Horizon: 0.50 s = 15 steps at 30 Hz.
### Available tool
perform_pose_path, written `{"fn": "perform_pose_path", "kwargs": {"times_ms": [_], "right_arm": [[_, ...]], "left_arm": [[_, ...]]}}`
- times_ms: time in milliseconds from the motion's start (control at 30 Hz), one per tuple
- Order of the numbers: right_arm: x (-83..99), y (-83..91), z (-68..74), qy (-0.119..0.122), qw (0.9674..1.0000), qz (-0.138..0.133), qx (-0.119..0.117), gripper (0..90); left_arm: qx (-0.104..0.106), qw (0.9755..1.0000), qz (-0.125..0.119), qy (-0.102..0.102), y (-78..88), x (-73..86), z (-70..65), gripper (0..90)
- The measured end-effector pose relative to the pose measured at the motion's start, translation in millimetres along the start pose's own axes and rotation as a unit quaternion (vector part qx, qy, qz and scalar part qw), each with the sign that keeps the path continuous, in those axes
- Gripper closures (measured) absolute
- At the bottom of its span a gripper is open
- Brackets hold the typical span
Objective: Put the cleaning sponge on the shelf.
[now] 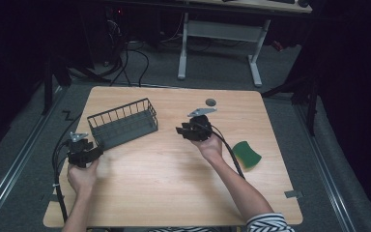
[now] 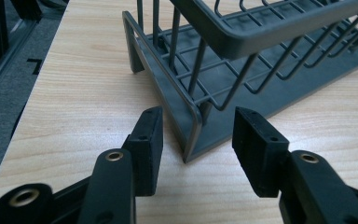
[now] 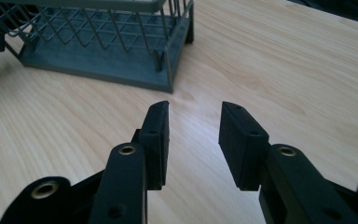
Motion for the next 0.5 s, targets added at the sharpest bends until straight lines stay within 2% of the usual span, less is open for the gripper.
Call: {"fn": "perform_pose_path", "kwargs": {"times_ms": [67,100,167,300,500], "right_arm": [[-3.7,-7.0,1.4,0.000,1.0000,0.002,-0.003,63.7],[-9.4,-22.7,5.6,0.002,0.9999,0.012,-0.007,63.7],[-11.3,-35.8,8.4,0.005,0.9997,0.023,-0.007,63.7],[-10.2,-63.2,14.8,-0.007,0.9991,0.040,-0.010,63.7],[-11.6,-85.4,23.3,-0.004,0.9990,0.044,-0.001,64.5]], "left_arm": [[0.002,1.0000,0.000,0.002,-0.3,-0.5,0.0,54.0],[0.004,1.0000,0.001,0.002,-1.1,-1.1,-0.5,54.5],[0.004,1.0000,0.000,0.003,-2.0,-1.2,-0.5,55.7],[0.008,0.9999,0.008,0.004,-4.6,0.7,2.2,57.0],[0.017,0.9998,0.008,0.002,-7.8,1.5,-0.7,62.6]]}}
Point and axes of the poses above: each handheld gripper's, and its own axes: y roughly backward along the jaws, x roughly out of its underside, z roughly to its left, the point moved 6 cm from there along -y, roughly forward along the jaws, and after that the axes turned 7 degrees about -z, right-handed, at the moved point
